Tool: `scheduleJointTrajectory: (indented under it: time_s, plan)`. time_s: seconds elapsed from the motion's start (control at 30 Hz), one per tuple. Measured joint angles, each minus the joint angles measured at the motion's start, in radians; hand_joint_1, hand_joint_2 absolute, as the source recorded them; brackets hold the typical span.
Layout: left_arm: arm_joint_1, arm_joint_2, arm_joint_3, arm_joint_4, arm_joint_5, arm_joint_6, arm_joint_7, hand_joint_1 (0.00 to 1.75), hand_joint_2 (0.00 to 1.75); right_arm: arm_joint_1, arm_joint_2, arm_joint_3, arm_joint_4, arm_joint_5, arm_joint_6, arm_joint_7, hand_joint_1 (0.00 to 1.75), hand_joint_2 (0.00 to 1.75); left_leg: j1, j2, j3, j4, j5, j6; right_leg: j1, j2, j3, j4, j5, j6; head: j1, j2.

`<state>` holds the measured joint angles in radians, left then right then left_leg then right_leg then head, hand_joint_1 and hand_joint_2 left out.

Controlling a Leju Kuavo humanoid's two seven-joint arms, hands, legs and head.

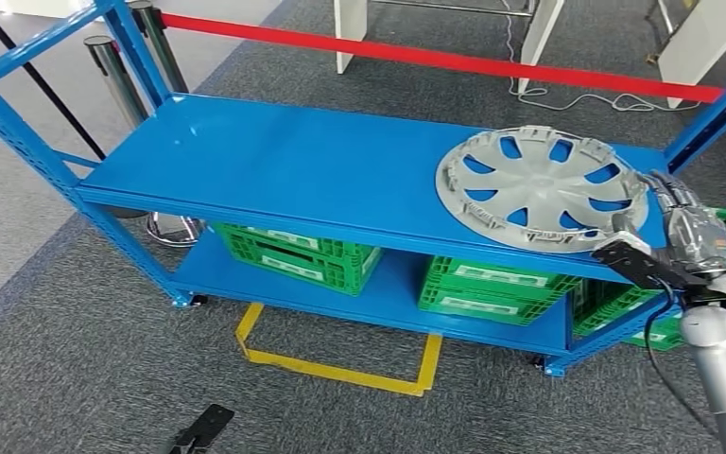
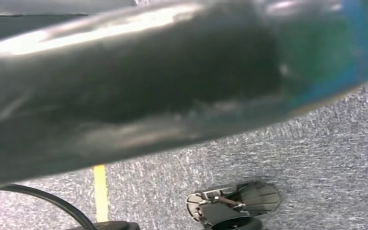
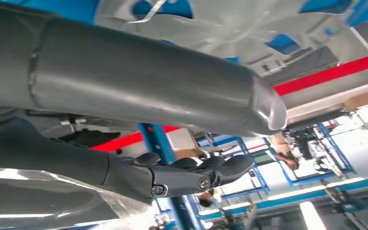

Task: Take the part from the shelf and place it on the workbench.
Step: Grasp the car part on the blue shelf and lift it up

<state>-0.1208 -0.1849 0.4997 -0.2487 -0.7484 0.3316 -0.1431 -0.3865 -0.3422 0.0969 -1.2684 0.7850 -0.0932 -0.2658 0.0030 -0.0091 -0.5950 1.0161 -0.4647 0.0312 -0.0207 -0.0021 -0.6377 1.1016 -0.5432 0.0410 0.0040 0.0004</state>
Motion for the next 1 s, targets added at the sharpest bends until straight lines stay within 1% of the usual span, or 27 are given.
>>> scheduleJointTrajectory:
  time_s: [0.07, 0.1, 0.13, 0.17, 0.2, 0.23, 0.27, 0.3, 0.33, 0.4, 0.43, 0.47, 0.5, 0.57, 0.6, 0.63, 0.67, 0.7, 0.73, 0.77, 0.8, 0.83, 0.87, 0.93, 0.97, 1.0]
  plan:
    - [-0.001, -0.001, 0.0, 0.0, 0.0, 0.0, 0.0, 0.0, 0.0, -0.002, 0.0, 0.011, -0.001, 0.001, 0.001, 0.0, 0.0, 0.0, -0.001, 0.0, -0.001, 0.0, 0.001, 0.003, 0.001, 0.001, -0.061, 0.132, -0.056, 0.003, 0.001, 0.0]
    - [0.0, -0.001, 0.0, 0.0, 0.0, -0.001, 0.001, 0.0, 0.0, -0.001, 0.001, 0.015, -0.001, 0.001, 0.001, 0.001, 0.0, 0.0, -0.001, 0.0, -0.001, 0.0, 0.0, 0.003, 0.0, 0.001, -0.087, 0.184, -0.07, 0.004, 0.001, 0.0]
    - [0.0, -0.001, 0.0, 0.0, 0.0, -0.001, 0.001, 0.0, 0.0, 0.0, 0.001, 0.019, -0.001, 0.001, 0.002, 0.001, 0.0, 0.0, -0.001, 0.0, 0.0, 0.0, 0.0, 0.004, 0.0, 0.0, -0.097, 0.203, -0.066, 0.006, 0.001, 0.0]
    - [0.0, -0.002, 0.0, 0.0, 0.0, -0.001, 0.001, 0.0, 0.0, 0.0, 0.001, 0.022, -0.001, 0.002, 0.002, 0.001, 0.0, 0.0, 0.0, 0.0, 0.0, 0.001, 0.0, 0.003, -0.001, 0.0, -0.088, 0.181, -0.043, 0.006, 0.001, 0.0]
    - [0.0, -0.002, 0.0, 0.0, 0.0, -0.001, 0.001, 0.0, 0.0, -0.001, 0.002, 0.024, -0.002, 0.002, 0.002, 0.001, 0.0, 0.0, 0.0, 0.0, 0.002, 0.002, -0.002, 0.002, -0.001, 0.0, -0.06, 0.123, -0.007, 0.006, 0.001, 0.0]
    - [-0.001, -0.002, 0.0, 0.0, 0.0, -0.001, 0.001, 0.0, 0.0, -0.002, 0.002, 0.026, -0.003, 0.002, 0.002, 0.001, 0.0, 0.0, 0.001, -0.001, 0.003, 0.003, -0.004, -0.001, -0.002, -0.001, -0.025, 0.052, 0.024, 0.007, 0.001, 0.0]
    - [-0.001, -0.002, 0.0, 0.0, 0.0, -0.001, 0.001, 0.0, 0.0, -0.004, 0.002, 0.028, -0.004, 0.002, 0.002, 0.001, 0.0, 0.0, -0.001, -0.001, 0.002, 0.006, -0.006, -0.005, -0.002, -0.001, 0.009, -0.012, 0.046, 0.006, 0.002, 0.0]
    - [-0.001, -0.002, 0.0, 0.0, 0.0, -0.001, 0.001, 0.0, 0.0, -0.005, 0.002, 0.03, -0.005, 0.002, 0.002, 0.002, 0.0, 0.0, -0.003, -0.002, 0.0, 0.008, -0.007, -0.01, -0.002, -0.001, 0.031, -0.053, 0.055, 0.004, 0.001, 0.0]
    - [0.0, -0.002, 0.0, 0.0, 0.0, -0.001, 0.001, 0.0, 0.0, -0.005, 0.003, 0.032, -0.006, 0.002, 0.002, 0.002, 0.0, 0.0, -0.005, -0.002, -0.003, 0.01, -0.006, -0.015, 0.0, 0.0, 0.04, -0.069, 0.053, 0.001, 0.001, 0.0]
    - [0.0, -0.001, 0.0, 0.0, 0.0, -0.001, 0.001, 0.0, 0.0, -0.004, 0.004, 0.034, -0.008, 0.002, 0.002, 0.002, 0.0, 0.0, -0.006, -0.002, -0.005, 0.011, -0.005, -0.024, 0.001, 0.003, 0.04, -0.07, 0.052, -0.01, 0.0, 0.0]
    - [0.0, -0.001, 0.0, 0.0, 0.0, -0.001, 0.001, 0.0, 0.0, -0.004, 0.004, 0.035, -0.009, 0.003, 0.002, 0.002, 0.0, 0.0, -0.006, -0.001, -0.006, 0.015, -0.01, -0.029, 0.0, 0.002, 0.041, -0.071, 0.052, -0.015, 0.0, 0.0]
    - [-0.001, -0.001, 0.0, 0.0, 0.0, -0.001, 0.001, 0.0, 0.0, -0.006, 0.004, 0.036, -0.01, 0.005, 0.003, 0.002, 0.0, 0.0, -0.005, -0.001, -0.013, 0.034, -0.025, -0.034, -0.001, 0.002, 0.042, -0.073, 0.053, -0.022, -0.001, 0.0]
    - [-0.001, -0.001, 0.0, 0.0, -0.001, -0.001, 0.001, 0.0, 0.0, -0.008, 0.004, 0.039, -0.011, 0.008, 0.006, 0.003, 0.0, 0.0, -0.004, 0.0, -0.028, 0.071, -0.048, -0.039, -0.002, 0.001, 0.044, -0.074, 0.054, -0.028, -0.002, 0.0]
    - [-0.001, -0.001, 0.0, 0.0, -0.001, -0.001, 0.002, 0.0, 0.0, -0.01, 0.004, 0.048, -0.012, 0.017, 0.012, 0.009, 0.0, 0.0, -0.003, 0.001, -0.083, 0.196, -0.109, -0.044, 0.0, 0.0, 0.045, -0.074, 0.053, -0.036, -0.003, 0.0]
    - [0.0, -0.001, 0.0, 0.0, -0.001, -0.001, 0.002, 0.0, 0.0, -0.009, 0.004, 0.054, -0.012, 0.019, 0.015, 0.012, 0.0, 0.0, -0.003, 0.001, -0.109, 0.254, -0.129, -0.044, 0.003, 0.0, 0.046, -0.074, 0.053, -0.037, -0.003, 0.0]
    - [0.001, -0.001, 0.0, 0.0, -0.001, -0.002, 0.002, 0.0, 0.0, -0.009, 0.004, 0.059, -0.012, 0.02, 0.016, 0.014, 0.0, 0.0, -0.003, 0.001, -0.125, 0.286, -0.133, -0.042, 0.005, 0.0, 0.046, -0.074, 0.052, -0.038, -0.003, 0.0]
    - [0.001, -0.001, 0.0, 0.0, -0.001, -0.002, 0.002, 0.0, 0.0, -0.008, 0.004, 0.062, -0.012, 0.02, 0.017, 0.016, 0.0, 0.0, -0.004, 0.001, -0.123, 0.28, -0.117, -0.038, 0.008, 0.001, 0.047, -0.074, 0.052, -0.039, -0.003, 0.0]
    - [0.001, -0.001, 0.0, 0.0, -0.001, -0.002, 0.002, 0.0, 0.0, -0.008, 0.004, 0.064, -0.012, 0.02, 0.017, 0.018, 0.0, 0.0, -0.006, 0.001, -0.104, 0.237, -0.085, -0.031, 0.01, 0.002, 0.048, -0.074, 0.052, -0.039, -0.003, 0.0]
    - [0.001, -0.001, 0.0, 0.0, -0.002, -0.003, 0.002, 0.0, 0.0, -0.009, 0.004, 0.066, -0.012, 0.02, 0.017, 0.019, 0.0, 0.0, -0.01, 0.001, -0.075, 0.17, -0.046, -0.022, 0.011, 0.002, 0.049, -0.074, 0.051, -0.039, -0.003, 0.0]
    - [0.0, 0.0, 0.0, 0.0, -0.002, -0.004, 0.002, 0.0, 0.0, -0.009, 0.004, 0.067, -0.013, 0.019, 0.017, 0.02, 0.0, 0.0, -0.014, 0.001, -0.045, 0.106, -0.019, -0.013, 0.013, 0.003, 0.049, -0.074, 0.051, -0.039, -0.003, 0.0]
    - [0.0, 0.001, 0.0, 0.0, -0.003, -0.005, 0.002, 0.0, 0.0, -0.009, 0.004, 0.068, -0.012, 0.018, 0.017, 0.02, 0.0, 0.0, -0.018, 0.001, -0.022, 0.055, -0.003, -0.005, 0.014, 0.003, 0.047, -0.074, 0.051, -0.038, -0.003, 0.0]
    - [0.0, 0.001, 0.0, 0.0, -0.005, -0.006, 0.002, 0.0, 0.0, -0.008, 0.004, 0.07, -0.012, 0.016, 0.017, 0.021, 0.0, 0.0, -0.021, 0.001, -0.009, 0.025, 0.0, -0.001, 0.014, 0.003, 0.045, -0.074, 0.052, -0.036, -0.002, 0.0]
    - [-0.001, 0.001, 0.0, 0.0, -0.007, -0.007, 0.002, 0.0, 0.0, -0.007, 0.003, 0.072, -0.012, 0.014, 0.018, 0.021, 0.0, 0.0, -0.023, 0.002, -0.006, 0.017, -0.004, 0.001, 0.014, 0.002, 0.043, -0.075, 0.053, -0.033, -0.002, 0.0]
    - [0.0, 0.001, 0.0, 0.0, -0.011, -0.008, 0.0, 0.0, 0.0, -0.006, 0.002, 0.075, -0.013, 0.01, 0.019, 0.021, 0.0, 0.0, -0.021, 0.002, -0.002, 0.001, 0.0, 0.004, 0.012, 0.001, 0.04, -0.078, 0.052, -0.024, -0.002, 0.0]
    - [0.0, 0.0, 0.0, 0.0, -0.012, -0.009, 0.0, 0.0, 0.0, -0.005, 0.0, 0.076, -0.013, 0.009, 0.019, 0.021, 0.0, 0.0, -0.019, 0.002, 0.002, -0.008, 0.004, 0.006, 0.011, 0.001, 0.036, -0.072, 0.045, -0.02, -0.001, 0.0]
    - [-0.001, 0.0, 0.0, 0.0, -0.013, -0.009, -0.001, 0.0, 0.0, -0.006, -0.003, 0.077, -0.014, 0.007, 0.019, 0.021, 0.0, 0.0, -0.016, 0.003, 0.006, -0.016, 0.008, 0.009, 0.011, 0.001, 0.024, -0.049, 0.028, -0.016, -0.001, 0.0]
